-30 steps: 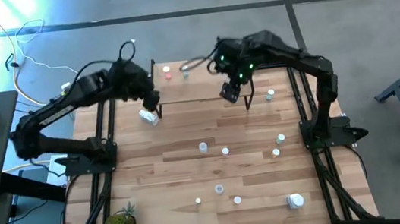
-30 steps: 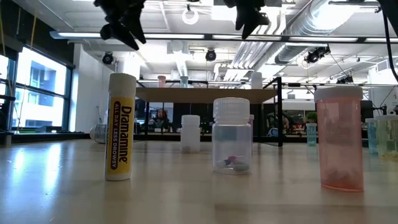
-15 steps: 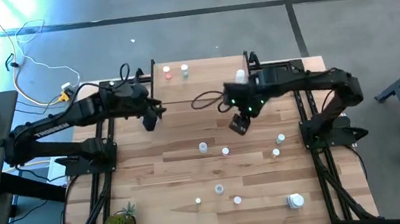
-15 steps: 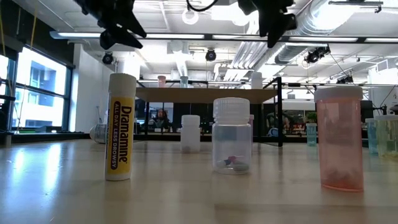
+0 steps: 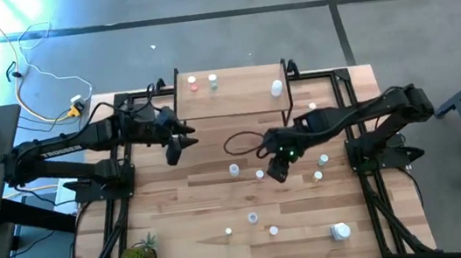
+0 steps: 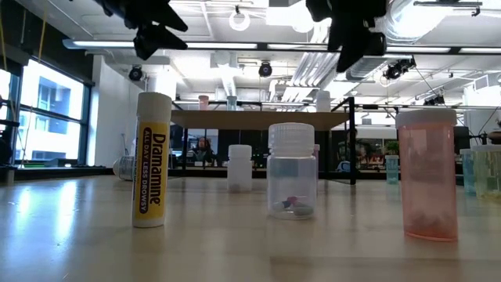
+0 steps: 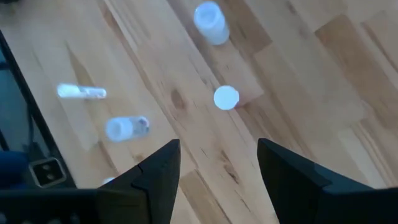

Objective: Pick and place medicine bottles onto shelf by color
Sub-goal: Put the pink pill bottle on the shelf

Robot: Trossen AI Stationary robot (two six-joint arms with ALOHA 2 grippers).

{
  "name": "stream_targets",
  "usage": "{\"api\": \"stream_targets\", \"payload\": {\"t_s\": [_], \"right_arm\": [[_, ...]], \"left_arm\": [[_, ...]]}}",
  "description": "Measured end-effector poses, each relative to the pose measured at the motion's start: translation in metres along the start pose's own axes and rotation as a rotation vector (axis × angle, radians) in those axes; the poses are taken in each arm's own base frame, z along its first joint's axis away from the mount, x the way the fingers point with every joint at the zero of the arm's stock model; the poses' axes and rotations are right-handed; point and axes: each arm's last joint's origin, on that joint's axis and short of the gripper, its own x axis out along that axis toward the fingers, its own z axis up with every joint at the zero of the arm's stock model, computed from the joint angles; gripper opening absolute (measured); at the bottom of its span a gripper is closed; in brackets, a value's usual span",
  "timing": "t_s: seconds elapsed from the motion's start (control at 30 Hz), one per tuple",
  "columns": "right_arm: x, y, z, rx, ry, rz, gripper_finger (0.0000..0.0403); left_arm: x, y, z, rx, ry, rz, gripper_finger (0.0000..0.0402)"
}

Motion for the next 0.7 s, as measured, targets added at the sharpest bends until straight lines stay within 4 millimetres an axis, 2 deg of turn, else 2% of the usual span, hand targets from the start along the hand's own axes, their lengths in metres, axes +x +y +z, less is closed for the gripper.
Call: {"api": "stream_targets", "payload": {"t_s": [0.2,0.47,0.7], "right_arm": [[0.025,-0.002,-0.013,-0.158,-0.043,-0.034,0.0204],[0.049,-0.003,-0.021,-0.394,-0.156,-0.037,0.0204],[0.065,-0.01,-0.025,-0.473,-0.209,-0.029,0.0204]], "left_arm": [[0.001,-0.007,-0.003,0.014,0.016,-0.027,0.0191],[0.0,-0.006,-0.011,0.021,0.075,0.064,0.0191],[0.0,-0.006,-0.012,0.006,0.086,0.073,0.0191]]}}
